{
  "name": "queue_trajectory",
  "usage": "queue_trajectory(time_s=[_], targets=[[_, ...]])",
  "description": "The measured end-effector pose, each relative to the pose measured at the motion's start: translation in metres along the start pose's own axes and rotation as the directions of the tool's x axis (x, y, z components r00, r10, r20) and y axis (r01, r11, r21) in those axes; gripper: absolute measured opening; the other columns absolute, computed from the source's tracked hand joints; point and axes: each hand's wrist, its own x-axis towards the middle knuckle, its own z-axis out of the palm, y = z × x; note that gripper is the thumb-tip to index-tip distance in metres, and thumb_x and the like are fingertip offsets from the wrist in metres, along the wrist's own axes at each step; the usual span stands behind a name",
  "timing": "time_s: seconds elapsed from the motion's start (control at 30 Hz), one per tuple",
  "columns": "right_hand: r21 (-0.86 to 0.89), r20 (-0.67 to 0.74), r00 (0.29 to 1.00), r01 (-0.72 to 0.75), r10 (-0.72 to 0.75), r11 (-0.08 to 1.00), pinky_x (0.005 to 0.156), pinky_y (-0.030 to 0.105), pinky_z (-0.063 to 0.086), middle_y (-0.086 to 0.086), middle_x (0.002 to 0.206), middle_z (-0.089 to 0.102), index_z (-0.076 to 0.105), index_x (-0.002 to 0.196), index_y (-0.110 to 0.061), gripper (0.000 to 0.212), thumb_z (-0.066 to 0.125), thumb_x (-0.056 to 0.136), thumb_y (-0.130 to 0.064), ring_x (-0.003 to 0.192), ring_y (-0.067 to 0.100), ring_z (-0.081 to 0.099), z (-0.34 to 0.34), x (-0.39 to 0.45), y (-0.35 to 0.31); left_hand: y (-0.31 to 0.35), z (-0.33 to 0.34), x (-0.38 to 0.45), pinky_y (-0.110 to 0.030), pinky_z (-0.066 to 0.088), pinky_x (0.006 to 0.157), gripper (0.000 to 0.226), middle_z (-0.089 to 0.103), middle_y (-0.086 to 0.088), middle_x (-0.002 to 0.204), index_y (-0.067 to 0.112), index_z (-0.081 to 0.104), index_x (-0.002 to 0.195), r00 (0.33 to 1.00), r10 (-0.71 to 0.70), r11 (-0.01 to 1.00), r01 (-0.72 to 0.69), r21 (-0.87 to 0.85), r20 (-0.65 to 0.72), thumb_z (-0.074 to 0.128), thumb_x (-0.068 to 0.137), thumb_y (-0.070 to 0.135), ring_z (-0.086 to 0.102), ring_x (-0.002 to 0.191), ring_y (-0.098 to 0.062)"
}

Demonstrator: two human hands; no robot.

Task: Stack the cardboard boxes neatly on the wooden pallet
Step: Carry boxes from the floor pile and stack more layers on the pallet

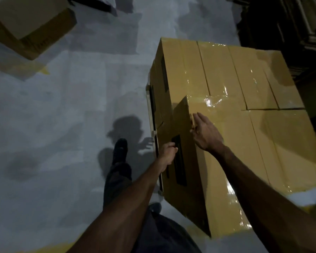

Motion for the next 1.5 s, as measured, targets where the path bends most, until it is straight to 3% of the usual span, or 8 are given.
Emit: queue_trajectory(time_s=[0.13, 0.3, 0.43, 0.57, 0.77, 1.13, 1.33, 1.5], targets=[[-0.063, -0.002, 1.0, 0.012, -0.012, 0.998, 0.119, 0.059, 0.037, 0.011, 0.17, 0.023, 0.019, 0.165, -0.016, 0.078, 0.062, 0.102, -0.033, 0.154, 0.032, 0.028, -0.008, 0.067, -0.001, 0.035, -0.008, 0.068, -0.045, 0.05, 0.108, 0.036, 0.059, -0.001, 0.144, 0.025, 0.059, 0.142, 0.998, -0.062, 0.998, 0.062, 0.012, -0.016, 0.058, 0.106, 0.028, 0.059, 0.125, -0.024], [-0.162, 0.098, 0.995, -0.012, 0.029, 0.987, 0.128, 0.058, 0.011, 0.003, 0.176, 0.0, 0.006, 0.168, -0.023, 0.08, 0.049, 0.106, -0.051, 0.162, 0.028, 0.001, -0.019, 0.131, 0.001, 0.073, -0.016, 0.113, -0.028, 0.047, 0.073, 0.039, 0.059, 0.004, 0.127, 0.019, 0.059, 0.142, 0.996, -0.084, 0.995, 0.085, -0.043, 0.018, 0.045, 0.112, 0.039, 0.058, 0.101, -0.014], [-0.253, 0.173, 0.985, 0.031, 0.014, 0.967, 0.129, 0.059, 0.001, 0.001, 0.176, 0.001, 0.005, 0.168, -0.026, 0.082, 0.039, 0.104, -0.064, 0.162, 0.025, -0.004, -0.024, 0.162, 0.006, 0.085, -0.011, 0.137, -0.033, 0.05, 0.073, 0.038, 0.07, 0.001, 0.11, 0.019, 0.066, 0.129, 0.989, -0.133, 0.979, 0.141, -0.148, 0.061, 0.038, 0.114, 0.042, 0.064, 0.092, -0.013], [-0.283, 0.212, 0.976, 0.009, 0.053, 0.959, 0.128, 0.06, -0.003, 0.0, 0.174, 0.017, 0.013, 0.167, -0.026, 0.082, 0.034, 0.102, -0.07, 0.162, 0.024, 0.004, -0.023, 0.169, 0.011, 0.082, 0.0, 0.15, -0.031, 0.049, 0.07, 0.038, 0.07, -0.003, 0.109, 0.017, 0.068, 0.116, 0.975, -0.215, 0.938, 0.222, -0.268, 0.054, 0.037, 0.114, 0.04, 0.065, 0.093, -0.017], [-0.262, 0.151, 0.988, 0.021, 0.02, 0.965, 0.128, 0.06, 0.011, 0.006, 0.154, 0.053, 0.04, 0.155, -0.024, 0.067, 0.042, 0.101, -0.064, 0.148, 0.028, 0.041, -0.019, 0.167, 0.015, 0.079, 0.008, 0.162, -0.047, 0.061, 0.093, 0.042, 0.076, -0.011, 0.114, 0.015, 0.074, 0.112, 0.969, -0.247, 0.898, 0.233, -0.374, 0.012, 0.039, 0.112, 0.04, 0.073, 0.105, -0.031], [-0.237, 0.112, 0.994, 0.021, 0.006, 0.971, 0.128, 0.058, 0.015, 0.008, 0.144, 0.061, 0.053, 0.144, -0.019, 0.053, 0.049, 0.103, -0.053, 0.14, 0.029, 0.05, -0.019, 0.166, 0.016, 0.068, 0.015, 0.17, -0.049, 0.063, 0.088, 0.042, 0.078, -0.008, 0.107, 0.02, 0.077, 0.106, 0.975, -0.217, 0.905, 0.179, -0.386, -0.057, 0.044, 0.107, 0.045, 0.075, 0.1, -0.031], [-0.214, 0.102, 0.995, 0.025, -0.003, 0.977, 0.127, 0.059, 0.018, 0.008, 0.139, 0.064, 0.056, 0.139, -0.02, 0.049, 0.052, 0.103, -0.052, 0.136, 0.03, 0.054, -0.014, 0.17, 0.02, 0.066, 0.011, 0.166, -0.029, 0.058, 0.066, 0.037, 0.077, -0.01, 0.109, 0.014, 0.074, 0.111, 0.987, -0.15, 0.914, 0.117, -0.388, -0.054, 0.042, 0.111, 0.033, 0.071, 0.091, -0.022], [-0.186, 0.074, 0.997, 0.018, -0.004, 0.982, 0.125, 0.059, 0.021, 0.008, 0.133, 0.068, 0.061, 0.133, -0.019, 0.05, 0.043, 0.101, -0.054, 0.13, 0.03, 0.058, -0.012, 0.169, 0.02, 0.047, 0.024, 0.169, -0.051, 0.063, 0.09, 0.036, 0.076, -0.009, 0.112, 0.021, 0.075, 0.107, 0.97, -0.226, 0.897, 0.171, -0.407, -0.089, 0.045, 0.108, 0.041, 0.073, 0.103, -0.03]])
